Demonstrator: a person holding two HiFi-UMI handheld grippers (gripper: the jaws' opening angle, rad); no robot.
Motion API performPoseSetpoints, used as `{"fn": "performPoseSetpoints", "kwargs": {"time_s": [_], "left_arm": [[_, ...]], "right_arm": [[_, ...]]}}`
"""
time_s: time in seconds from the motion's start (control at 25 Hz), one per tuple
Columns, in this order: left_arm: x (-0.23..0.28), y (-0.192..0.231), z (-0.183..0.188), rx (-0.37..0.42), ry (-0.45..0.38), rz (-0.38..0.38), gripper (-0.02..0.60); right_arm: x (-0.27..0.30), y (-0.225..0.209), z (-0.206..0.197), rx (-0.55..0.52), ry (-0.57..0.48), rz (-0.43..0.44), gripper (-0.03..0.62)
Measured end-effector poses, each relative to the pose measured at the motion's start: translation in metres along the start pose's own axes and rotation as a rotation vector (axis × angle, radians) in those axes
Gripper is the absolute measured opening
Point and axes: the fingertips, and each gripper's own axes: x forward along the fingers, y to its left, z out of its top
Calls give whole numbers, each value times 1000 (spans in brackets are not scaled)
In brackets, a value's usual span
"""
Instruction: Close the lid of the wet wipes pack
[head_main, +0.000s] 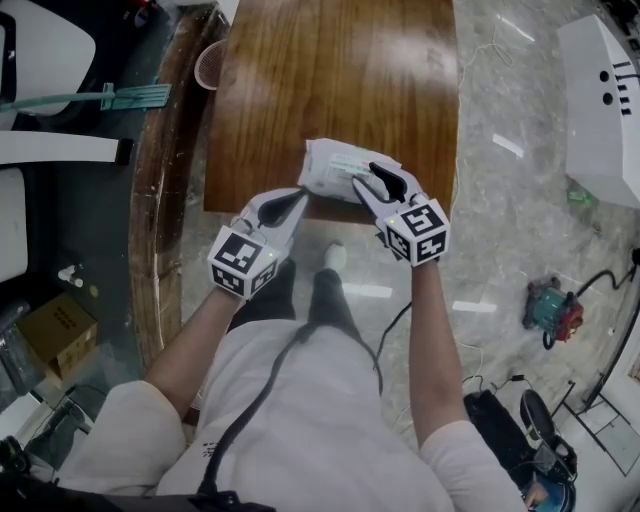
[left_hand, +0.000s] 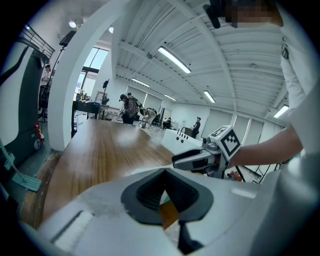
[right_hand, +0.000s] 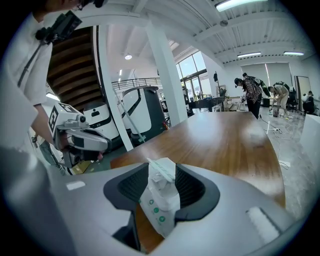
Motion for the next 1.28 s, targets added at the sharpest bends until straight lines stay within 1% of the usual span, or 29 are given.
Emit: {"fn": "performPoseSetpoints", "kwargs": {"time_s": [0.32,1.0,1.28], "left_arm": [[-14,1,-7,-3,-1,8,3],[-35,2,-17,-16,-9,22,3],[-43,10,-20,-29,-14,32,3]], "right_arm": [[1,9,-10,-6,24,-7,163],[9,26,-16,-16,54,1,163],[20,33,-22,-24,93,14,163]]}}
